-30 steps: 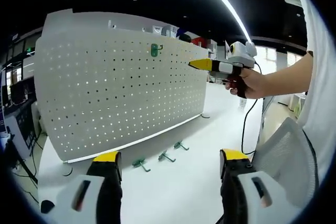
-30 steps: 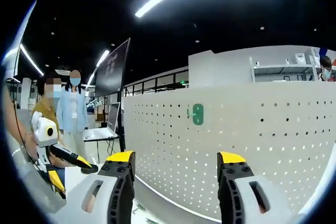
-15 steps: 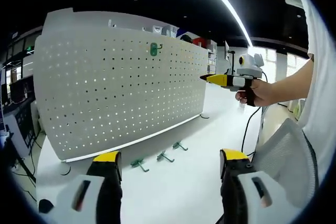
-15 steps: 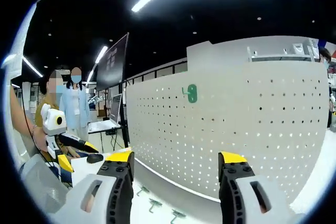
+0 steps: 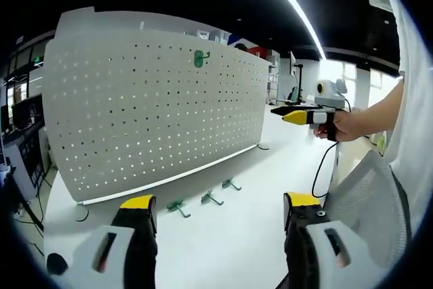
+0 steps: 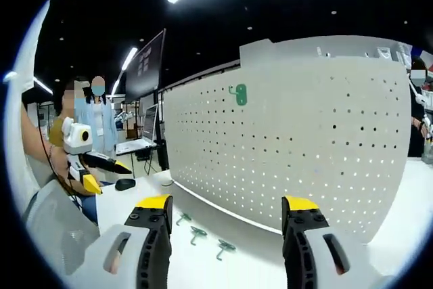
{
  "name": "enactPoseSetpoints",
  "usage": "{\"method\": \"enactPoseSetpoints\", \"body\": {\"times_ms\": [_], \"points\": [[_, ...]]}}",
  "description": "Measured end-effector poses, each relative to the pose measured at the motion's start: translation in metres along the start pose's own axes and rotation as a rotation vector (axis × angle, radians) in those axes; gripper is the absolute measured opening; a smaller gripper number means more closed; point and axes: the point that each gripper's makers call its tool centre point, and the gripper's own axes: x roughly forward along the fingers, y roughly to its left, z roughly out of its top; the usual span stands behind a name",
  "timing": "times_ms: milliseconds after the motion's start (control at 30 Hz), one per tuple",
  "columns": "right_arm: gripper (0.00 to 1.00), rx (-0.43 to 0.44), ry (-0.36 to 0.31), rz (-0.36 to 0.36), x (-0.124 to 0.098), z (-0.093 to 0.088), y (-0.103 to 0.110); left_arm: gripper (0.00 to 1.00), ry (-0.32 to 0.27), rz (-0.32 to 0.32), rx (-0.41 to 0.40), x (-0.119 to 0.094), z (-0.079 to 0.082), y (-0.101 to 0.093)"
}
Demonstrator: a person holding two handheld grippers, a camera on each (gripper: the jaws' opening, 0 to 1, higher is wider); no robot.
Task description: Insert the hook assembly into the mounting plate slot until the hook locks in place.
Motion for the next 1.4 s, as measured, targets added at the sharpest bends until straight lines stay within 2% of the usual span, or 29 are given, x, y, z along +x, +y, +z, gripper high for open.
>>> {"method": "enactPoseSetpoints", "body": {"times_ms": [400, 967, 1167, 1267, 1400], "points": [[0.65, 0.012, 0.06, 0.013, -0.021, -0.025, 0.003, 0.79, -0.006, 0.003, -0.012, 0.0, 0.001, 0.002], [0.67, 0.033, 0.164, 0.035, -0.048, -0.061, 0.01, 0.79, 0.02, -0.001, -0.023, -0.001, -0.008, 0.005], [0.67, 0.046, 0.18, 0.032, -0.052, -0.067, 0.009, 0.79, 0.032, 0.003, -0.034, -0.003, -0.013, 0.006], [0.66, 0.012, 0.187, 0.04, -0.051, -0.066, 0.012, 0.79, 0.036, 0.002, -0.033, -0.002, -0.014, 0.006], [0.67, 0.032, 0.183, 0.038, -0.049, -0.067, 0.01, 0.79, 0.039, -0.002, -0.028, -0.001, -0.012, 0.007]]}}
